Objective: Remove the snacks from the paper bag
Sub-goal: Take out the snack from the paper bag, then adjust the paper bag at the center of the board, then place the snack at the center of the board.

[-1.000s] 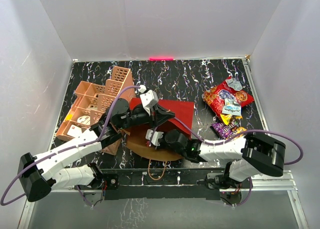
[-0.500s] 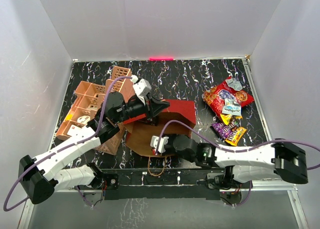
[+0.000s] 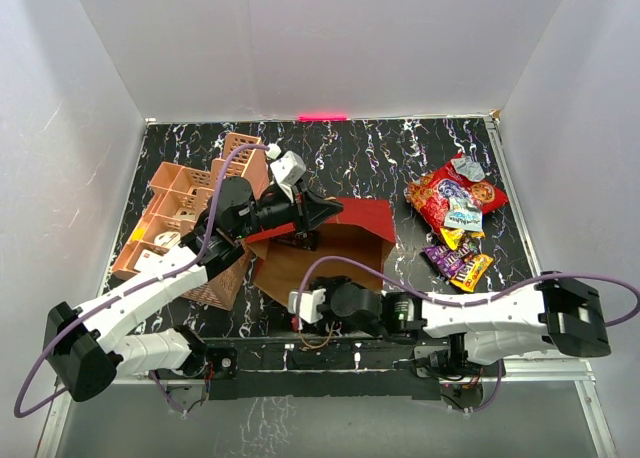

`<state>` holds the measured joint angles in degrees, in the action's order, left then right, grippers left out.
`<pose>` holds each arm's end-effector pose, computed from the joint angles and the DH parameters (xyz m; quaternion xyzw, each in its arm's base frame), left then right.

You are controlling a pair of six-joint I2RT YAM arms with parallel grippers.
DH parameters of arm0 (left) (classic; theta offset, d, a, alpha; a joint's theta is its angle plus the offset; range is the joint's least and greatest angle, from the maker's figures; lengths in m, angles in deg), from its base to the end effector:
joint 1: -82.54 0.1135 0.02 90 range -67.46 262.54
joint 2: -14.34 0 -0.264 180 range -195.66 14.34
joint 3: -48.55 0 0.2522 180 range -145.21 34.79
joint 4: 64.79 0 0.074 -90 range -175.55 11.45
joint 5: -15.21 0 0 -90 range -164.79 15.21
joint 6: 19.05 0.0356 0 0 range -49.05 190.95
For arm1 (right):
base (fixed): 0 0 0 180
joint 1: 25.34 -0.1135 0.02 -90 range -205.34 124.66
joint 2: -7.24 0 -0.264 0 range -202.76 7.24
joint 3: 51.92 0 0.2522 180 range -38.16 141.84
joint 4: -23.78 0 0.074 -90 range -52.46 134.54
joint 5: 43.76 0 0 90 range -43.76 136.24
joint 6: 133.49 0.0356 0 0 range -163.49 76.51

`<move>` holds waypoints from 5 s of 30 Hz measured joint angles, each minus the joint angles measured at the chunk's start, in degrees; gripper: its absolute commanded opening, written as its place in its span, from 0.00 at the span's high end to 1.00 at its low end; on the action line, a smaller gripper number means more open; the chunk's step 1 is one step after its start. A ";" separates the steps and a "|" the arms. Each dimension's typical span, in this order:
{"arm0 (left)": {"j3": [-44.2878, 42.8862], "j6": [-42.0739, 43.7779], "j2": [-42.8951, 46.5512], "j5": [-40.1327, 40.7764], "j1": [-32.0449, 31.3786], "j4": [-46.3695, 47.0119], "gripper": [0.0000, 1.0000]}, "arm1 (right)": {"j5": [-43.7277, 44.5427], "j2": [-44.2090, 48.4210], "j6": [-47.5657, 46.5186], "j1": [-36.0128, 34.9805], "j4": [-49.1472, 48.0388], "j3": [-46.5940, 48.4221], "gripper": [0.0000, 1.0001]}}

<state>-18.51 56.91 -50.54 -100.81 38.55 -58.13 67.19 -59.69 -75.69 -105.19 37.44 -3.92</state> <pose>0.1796 -0.1951 0.3784 0.3289 0.5681 -0.4870 0.5761 0.0558 0.2394 0.2168 -0.6664 0.5544 0.0449 0.4965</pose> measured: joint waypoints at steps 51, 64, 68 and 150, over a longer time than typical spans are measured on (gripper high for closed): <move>0.83 -3.08 3.13 -1.90 -2.45 3.65 1.00 | -9.81 -43.19 -9.70 23.61 -34.56 13.33 0.57; 1.92 -2.36 3.91 -2.97 -3.37 3.21 1.00 | -8.96 -47.58 -10.23 25.27 -38.32 16.24 0.75; 2.40 -1.11 5.01 -0.90 -3.45 2.14 1.00 | -9.81 -47.52 -10.54 25.79 -38.42 16.17 0.84; -24.20 -23.61 -14.08 34.03 3.87 -29.40 1.00 | 31.41 19.15 35.23 24.85 23.69 33.92 0.93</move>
<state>-42.71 33.30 -64.62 -66.78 42.42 -87.52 98.60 -40.55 -40.46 -80.34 61.13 30.00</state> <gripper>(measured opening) 0.006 0.103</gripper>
